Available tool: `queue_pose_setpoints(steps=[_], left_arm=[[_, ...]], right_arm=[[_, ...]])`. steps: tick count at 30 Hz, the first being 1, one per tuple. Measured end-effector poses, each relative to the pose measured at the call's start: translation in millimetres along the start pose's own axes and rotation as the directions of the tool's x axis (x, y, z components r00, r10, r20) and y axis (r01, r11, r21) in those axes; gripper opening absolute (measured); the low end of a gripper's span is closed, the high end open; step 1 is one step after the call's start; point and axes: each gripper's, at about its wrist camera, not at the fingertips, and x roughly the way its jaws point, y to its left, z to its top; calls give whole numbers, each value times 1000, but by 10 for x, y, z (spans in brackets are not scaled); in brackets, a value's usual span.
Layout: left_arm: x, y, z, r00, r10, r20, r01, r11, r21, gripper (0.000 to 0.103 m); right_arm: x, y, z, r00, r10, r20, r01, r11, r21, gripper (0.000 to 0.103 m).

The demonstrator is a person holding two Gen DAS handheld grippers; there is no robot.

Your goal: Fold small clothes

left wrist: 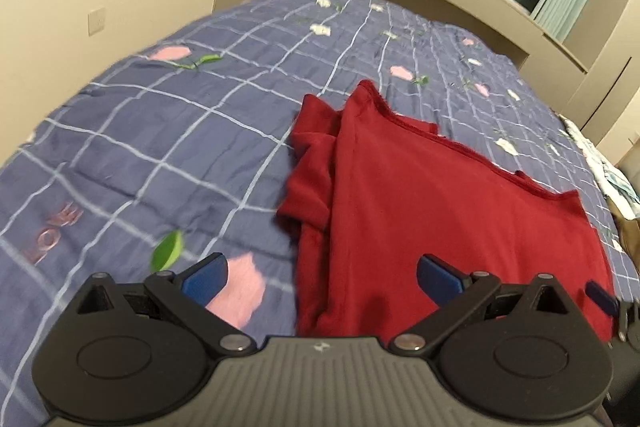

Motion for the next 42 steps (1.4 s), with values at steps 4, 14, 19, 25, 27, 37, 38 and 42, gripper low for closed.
queue_pose_setpoints(steps=[4,14,19,25,27,37,38,42], left_arm=[[188,70,76,999,-6,-41,3,998,-57,102],[131,-55,44,998,-5,-59,6,1000,17,46],[194,-84,58,997,-16,-76,16,1000,-2,41],[224,-66,62,996,-25,-83,23,999,-23,50],[228,-72,65,996,-24,-84,22,999,-25,50],[236,-61,71,996,-23,-89,20,999,-31,49],[235,-65,73,996,-22,-89,19,999,-30,47],[235,-51,78,994,-40,-103,36,999,-41,27]], right_arm=[[28,-83,-5,999,34,-10,-34,998,46,103],[25,-77,-11,999,41,-6,-40,998,56,103],[20,-91,-11,999,43,-6,-42,997,57,103],[20,-91,-10,999,43,-6,-42,997,57,103],[19,-93,-10,999,43,-6,-42,997,57,103],[20,-90,-8,999,43,-7,-43,998,55,103],[20,-91,-8,999,44,-8,-43,998,55,103],[27,-110,0,998,55,-20,-54,996,64,103]])
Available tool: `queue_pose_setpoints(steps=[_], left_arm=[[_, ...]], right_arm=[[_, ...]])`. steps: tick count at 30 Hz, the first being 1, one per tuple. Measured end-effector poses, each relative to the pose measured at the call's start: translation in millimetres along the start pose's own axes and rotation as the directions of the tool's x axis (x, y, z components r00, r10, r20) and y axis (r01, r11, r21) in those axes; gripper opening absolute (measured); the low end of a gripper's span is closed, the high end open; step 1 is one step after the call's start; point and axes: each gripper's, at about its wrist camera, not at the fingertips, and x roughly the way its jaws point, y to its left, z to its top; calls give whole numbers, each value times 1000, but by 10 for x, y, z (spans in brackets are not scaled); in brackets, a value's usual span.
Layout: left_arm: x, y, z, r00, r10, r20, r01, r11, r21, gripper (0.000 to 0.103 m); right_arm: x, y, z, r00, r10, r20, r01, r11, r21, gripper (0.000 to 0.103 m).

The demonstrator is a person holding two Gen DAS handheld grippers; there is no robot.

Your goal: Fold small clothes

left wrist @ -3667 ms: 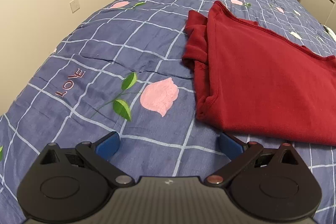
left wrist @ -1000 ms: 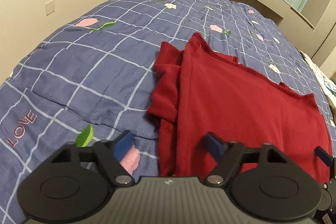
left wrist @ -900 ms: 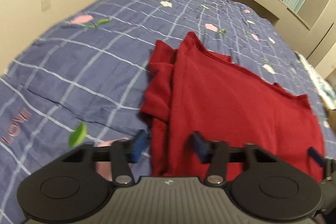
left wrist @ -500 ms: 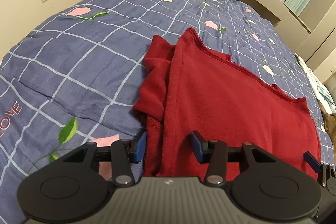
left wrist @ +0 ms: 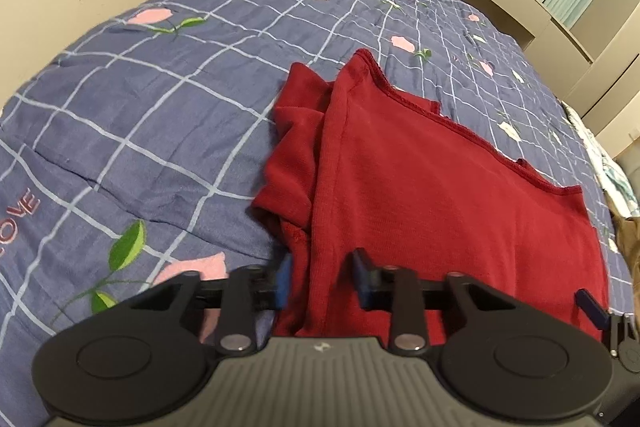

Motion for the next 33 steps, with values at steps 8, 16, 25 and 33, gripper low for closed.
queue_pose_setpoints(steps=[8,16,25,33], left_arm=[[3,55,-3,1000,-18,-9,18,999,-31,19],[-18,-3,-9,1000,-6,-1,6,1000,-9,10],[-429,-389,121,974,-175,142,160,981,106,7],[-666,-1217,353,942,-297,156,239,921,309,7]], right_arm=[[2,-10,8,1000,0,-7,0,1000,0,103],[16,-66,7,999,27,-17,-27,999,36,103],[-46,-143,-10,998,61,19,-62,994,95,103],[-272,-543,-46,992,99,80,-118,953,278,102]])
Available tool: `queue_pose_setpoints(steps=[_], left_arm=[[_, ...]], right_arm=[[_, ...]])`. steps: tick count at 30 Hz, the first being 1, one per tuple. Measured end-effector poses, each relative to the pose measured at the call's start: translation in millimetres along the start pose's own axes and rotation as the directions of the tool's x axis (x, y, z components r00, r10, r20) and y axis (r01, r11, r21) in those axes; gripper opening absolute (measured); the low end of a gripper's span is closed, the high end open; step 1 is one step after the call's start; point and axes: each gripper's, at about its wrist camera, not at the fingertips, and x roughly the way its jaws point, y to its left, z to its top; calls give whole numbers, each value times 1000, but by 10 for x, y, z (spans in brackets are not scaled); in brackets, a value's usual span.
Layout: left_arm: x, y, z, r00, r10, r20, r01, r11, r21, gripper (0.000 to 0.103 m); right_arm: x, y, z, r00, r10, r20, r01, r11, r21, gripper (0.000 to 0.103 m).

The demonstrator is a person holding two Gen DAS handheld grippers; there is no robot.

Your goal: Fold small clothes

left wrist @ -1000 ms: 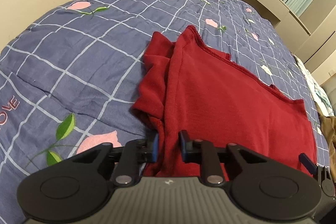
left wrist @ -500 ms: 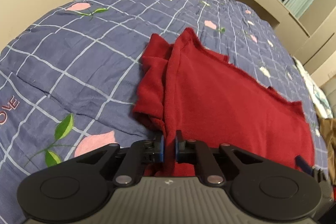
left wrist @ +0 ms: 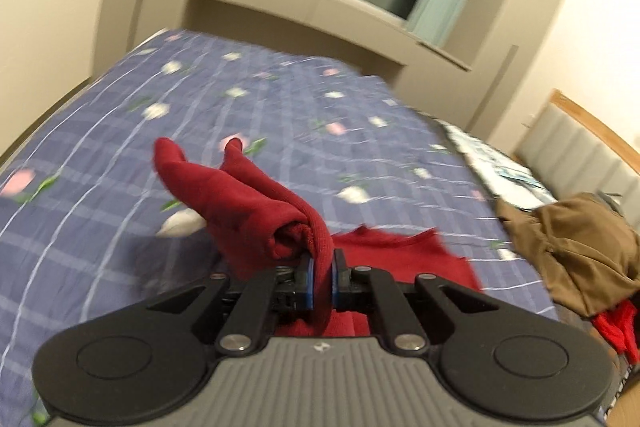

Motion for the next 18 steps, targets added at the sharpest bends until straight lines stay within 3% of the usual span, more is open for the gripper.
queue_pose_setpoints(steps=[4,10,14,18], left_arm=[[99,-421,101,997,-72,-4,72,994,80,7],[434,-1077,46,987,-140,-76,152,972,181,7],[687,-1511,-123,973,-188,-136,215,949,232,7],[937,-1844,-391,956,-203,-212,258,926,276,7]], right_arm=[[-233,-144,-11,999,-43,30,44,999,-27,102],[-742,-457,-254,986,-153,61,159,983,-90,103],[-986,-760,-535,978,-206,-4,206,978,-40,103],[-1102,-988,-706,978,-202,-59,206,975,83,103]])
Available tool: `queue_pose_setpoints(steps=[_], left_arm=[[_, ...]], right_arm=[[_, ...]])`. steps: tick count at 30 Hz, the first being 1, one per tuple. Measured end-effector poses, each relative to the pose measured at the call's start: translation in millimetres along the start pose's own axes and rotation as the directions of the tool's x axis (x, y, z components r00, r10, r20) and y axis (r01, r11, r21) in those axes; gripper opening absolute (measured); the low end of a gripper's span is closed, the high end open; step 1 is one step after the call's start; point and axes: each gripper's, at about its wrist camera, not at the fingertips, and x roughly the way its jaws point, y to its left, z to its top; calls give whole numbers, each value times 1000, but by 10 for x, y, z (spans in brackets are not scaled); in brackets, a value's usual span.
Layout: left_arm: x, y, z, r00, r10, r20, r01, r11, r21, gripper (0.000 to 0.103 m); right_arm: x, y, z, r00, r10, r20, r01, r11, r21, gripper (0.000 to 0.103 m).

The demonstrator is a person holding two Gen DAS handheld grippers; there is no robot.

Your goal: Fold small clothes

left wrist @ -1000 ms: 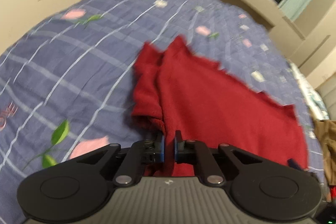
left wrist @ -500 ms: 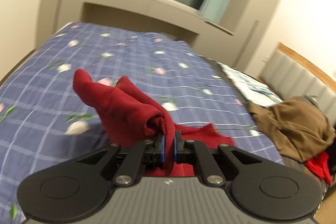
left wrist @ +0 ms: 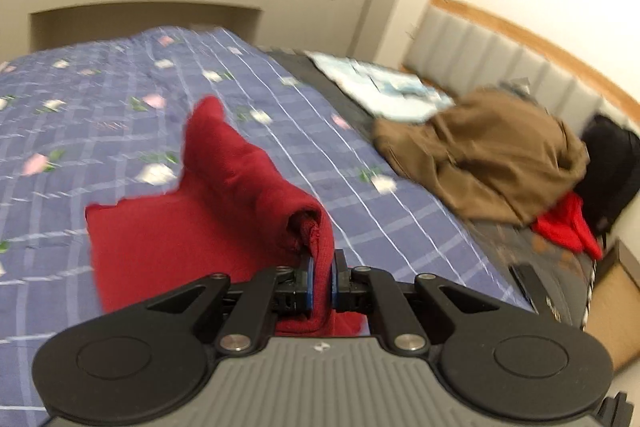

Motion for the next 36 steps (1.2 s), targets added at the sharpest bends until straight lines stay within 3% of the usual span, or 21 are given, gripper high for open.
queue_pose_setpoints(steps=[7,9,11,16,19,23,25,29,32,36], left_arm=[[486,-138,-275,988,26,-151,-25,1000,5,12],[437,-96,-309,989,15,-144,-17,1000,-13,28],[309,-33,-297,993,8,-115,-12,999,-33,69],[-56,200,-331,996,79,-44,-82,993,-89,91],[-284,477,-454,990,138,-26,-140,976,-164,94],[-350,900,-677,970,221,-107,-242,931,-275,95],[-340,1055,-779,973,195,-123,-226,912,-341,95],[-225,1224,-930,987,76,-141,-131,887,-443,89],[-142,1243,-1041,983,42,-177,-118,887,-446,81],[-104,1272,-1057,984,22,-175,-100,885,-455,75]], right_arm=[[55,6,-36,1000,11,-7,-11,1000,24,103],[65,-14,-20,1000,20,-7,-19,999,31,103],[72,-38,-8,999,33,-9,-33,998,51,103],[78,-133,0,997,73,-3,-72,992,106,103],[59,-189,17,995,102,-3,-101,985,143,103],[41,-357,169,978,201,58,-209,946,246,103],[139,-448,326,967,244,70,-254,918,305,103],[509,-617,739,930,359,83,-362,850,382,103],[949,-710,1067,888,454,69,-434,783,446,102],[1520,-735,1345,852,524,-8,-446,734,512,96]])
